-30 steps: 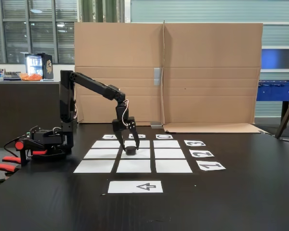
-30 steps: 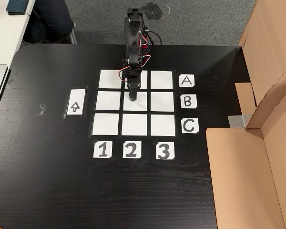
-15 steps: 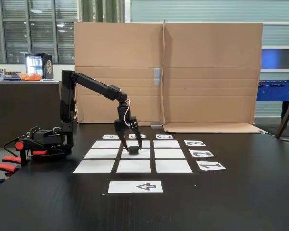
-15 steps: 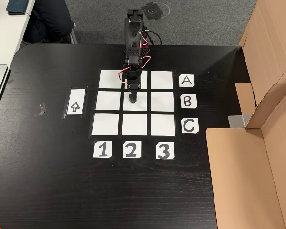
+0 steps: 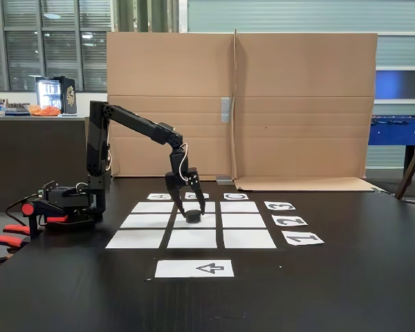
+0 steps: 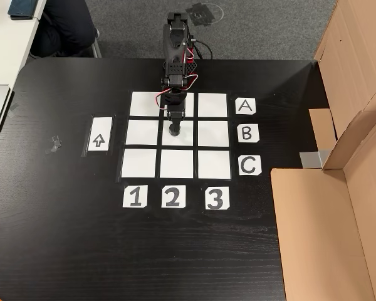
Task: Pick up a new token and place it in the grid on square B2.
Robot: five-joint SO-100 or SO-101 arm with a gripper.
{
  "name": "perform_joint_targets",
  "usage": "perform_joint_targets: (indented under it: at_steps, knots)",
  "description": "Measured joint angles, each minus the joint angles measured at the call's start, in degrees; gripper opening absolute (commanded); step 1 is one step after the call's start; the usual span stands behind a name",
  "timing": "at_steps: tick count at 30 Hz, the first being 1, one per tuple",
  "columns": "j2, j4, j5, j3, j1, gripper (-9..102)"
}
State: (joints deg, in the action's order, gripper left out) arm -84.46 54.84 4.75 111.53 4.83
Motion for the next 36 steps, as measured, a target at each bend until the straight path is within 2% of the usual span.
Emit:
perform_joint_targets:
  at_steps: [30,36]
  knots:
    - [-0.1,-0.3,0.3,0.8,1.1,14]
    - [-0.1,-0.3,0.3,1.0,1.1,21]
